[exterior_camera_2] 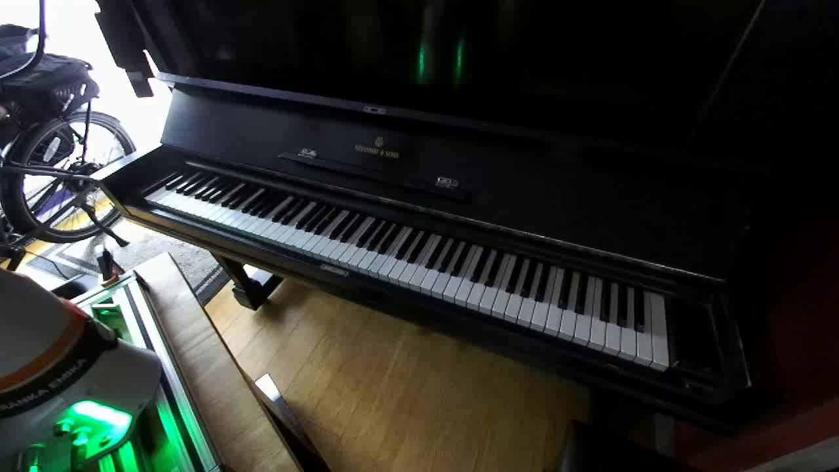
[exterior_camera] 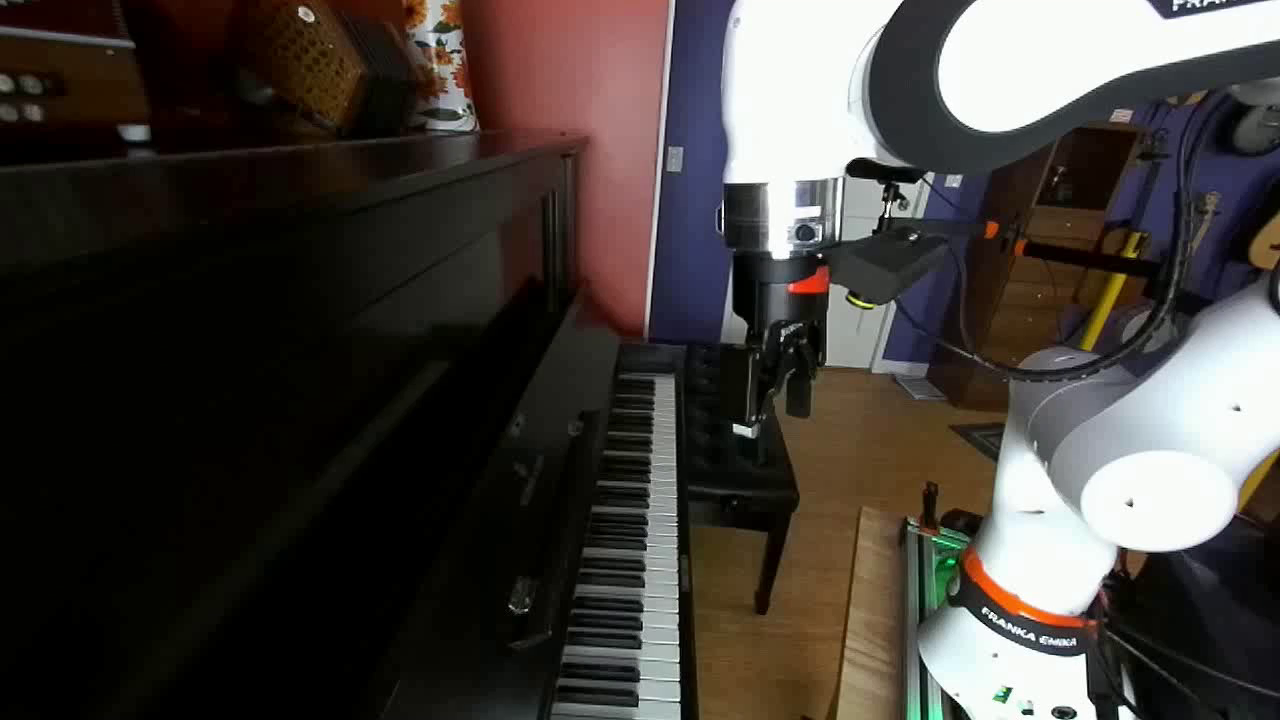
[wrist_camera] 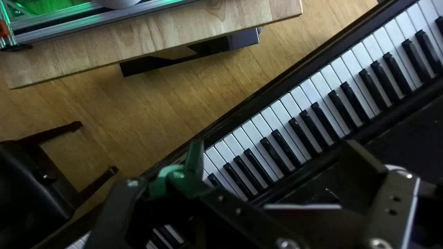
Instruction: Push down on one piano key
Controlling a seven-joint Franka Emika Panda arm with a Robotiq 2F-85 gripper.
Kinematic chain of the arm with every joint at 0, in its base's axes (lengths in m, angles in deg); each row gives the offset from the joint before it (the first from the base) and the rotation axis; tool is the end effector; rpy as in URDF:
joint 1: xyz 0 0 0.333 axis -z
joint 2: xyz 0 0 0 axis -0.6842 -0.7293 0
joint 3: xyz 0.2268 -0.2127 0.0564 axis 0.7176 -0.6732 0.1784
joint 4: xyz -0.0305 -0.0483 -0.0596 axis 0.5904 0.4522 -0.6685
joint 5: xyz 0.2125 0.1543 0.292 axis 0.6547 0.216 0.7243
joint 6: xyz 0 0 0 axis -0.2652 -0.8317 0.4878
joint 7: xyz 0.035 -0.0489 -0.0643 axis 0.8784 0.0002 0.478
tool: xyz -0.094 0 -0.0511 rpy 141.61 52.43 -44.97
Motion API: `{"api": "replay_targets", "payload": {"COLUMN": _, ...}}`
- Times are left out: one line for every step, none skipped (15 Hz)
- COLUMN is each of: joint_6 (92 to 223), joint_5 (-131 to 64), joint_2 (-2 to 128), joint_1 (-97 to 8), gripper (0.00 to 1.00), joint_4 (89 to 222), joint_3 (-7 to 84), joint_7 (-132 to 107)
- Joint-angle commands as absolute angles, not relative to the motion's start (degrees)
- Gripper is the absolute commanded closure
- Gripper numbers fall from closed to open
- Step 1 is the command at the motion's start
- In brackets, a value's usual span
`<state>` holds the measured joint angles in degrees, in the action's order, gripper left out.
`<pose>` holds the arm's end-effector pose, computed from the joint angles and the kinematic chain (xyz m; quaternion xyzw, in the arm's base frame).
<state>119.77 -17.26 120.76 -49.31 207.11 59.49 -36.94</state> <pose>0.2928 0.1566 0.4918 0.9914 -0.1132 -0.0651 0.0050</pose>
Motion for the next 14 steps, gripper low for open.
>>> {"api": "replay_targets", "payload": {"joint_6": 119.64, "joint_5": -17.17, "joint_2": 120.78, "joint_1": -49.04, "gripper": 0.00, "joint_4": 207.02, "joint_3": 59.67, "joint_7": -36.80}}
{"api": "replay_targets", "payload": {"joint_6": 119.64, "joint_5": -17.17, "joint_2": 120.78, "joint_1": -49.04, "gripper": 0.00, "joint_4": 207.02, "joint_3": 59.67, "joint_7": -36.80}}
{"api": "replay_targets", "payload": {"joint_6": 119.64, "joint_5": -17.17, "joint_2": 120.78, "joint_1": -49.04, "gripper": 0.00, "joint_4": 207.02, "joint_3": 59.67, "joint_7": -36.80}}
{"api": "replay_targets", "payload": {"joint_6": 119.64, "joint_5": -17.17, "joint_2": 120.78, "joint_1": -49.04, "gripper": 0.00, "joint_4": 207.02, "joint_3": 59.67, "joint_7": -36.80}}
{"api": "replay_targets", "payload": {"joint_6": 121.46, "joint_5": -17.89, "joint_2": 120.22, "joint_1": -48.09, "gripper": 0.00, "joint_4": 207.28, "joint_3": 60.07, "joint_7": -37.80}}
{"api": "replay_targets", "payload": {"joint_6": 123.08, "joint_5": -18.74, "joint_2": 117.13, "joint_1": -46.88, "gripper": 0.00, "joint_4": 207.39, "joint_3": 59.27, "joint_7": -36.72}}
{"api": "replay_targets", "payload": {"joint_6": 124.45, "joint_5": -20.54, "joint_2": 115.52, "joint_1": -45.97, "gripper": 0.00, "joint_4": 207.62, "joint_3": 59.22, "joint_7": -35.93}}
{"api": "replay_targets", "payload": {"joint_6": 128.46, "joint_5": -22.14, "joint_2": 113.49, "joint_1": -45.10, "gripper": 0.00, "joint_4": 208.69, "joint_3": 58.79, "joint_7": -34.11}}
{"api": "replay_targets", "payload": {"joint_6": 131.29, "joint_5": -23.93, "joint_2": 111.29, "joint_1": -44.65, "gripper": 0.00, "joint_4": 209.17, "joint_3": 58.46, "joint_7": -32.39}}
{"api": "replay_targets", "payload": {"joint_6": 136.07, "joint_5": -25.72, "joint_2": 109.06, "joint_1": -44.29, "gripper": 0.00, "joint_4": 210.14, "joint_3": 58.10, "joint_7": -30.65}}
{"api": "replay_targets", "payload": {"joint_6": 141.06, "joint_5": -27.19, "joint_2": 106.86, "joint_1": -44.36, "gripper": 0.00, "joint_4": 211.17, "joint_3": 57.51, "joint_7": -28.40}}
{"api": "replay_targets", "payload": {"joint_6": 145.71, "joint_5": -27.19, "joint_2": 104.25, "joint_1": -44.61, "gripper": 0.00, "joint_4": 212.05, "joint_3": 56.30, "joint_7": -26.45}}
{"api": "replay_targets", "payload": {"joint_6": 149.85, "joint_5": -27.02, "joint_2": 101.48, "joint_1": -44.90, "gripper": 0.00, "joint_4": 212.52, "joint_3": 54.98, "joint_7": -24.27}}
{"api": "replay_targets", "payload": {"joint_6": 153.33, "joint_5": -26.00, "joint_2": 98.89, "joint_1": -45.33, "gripper": 0.00, "joint_4": 213.04, "joint_3": 53.45, "joint_7": -21.50}}
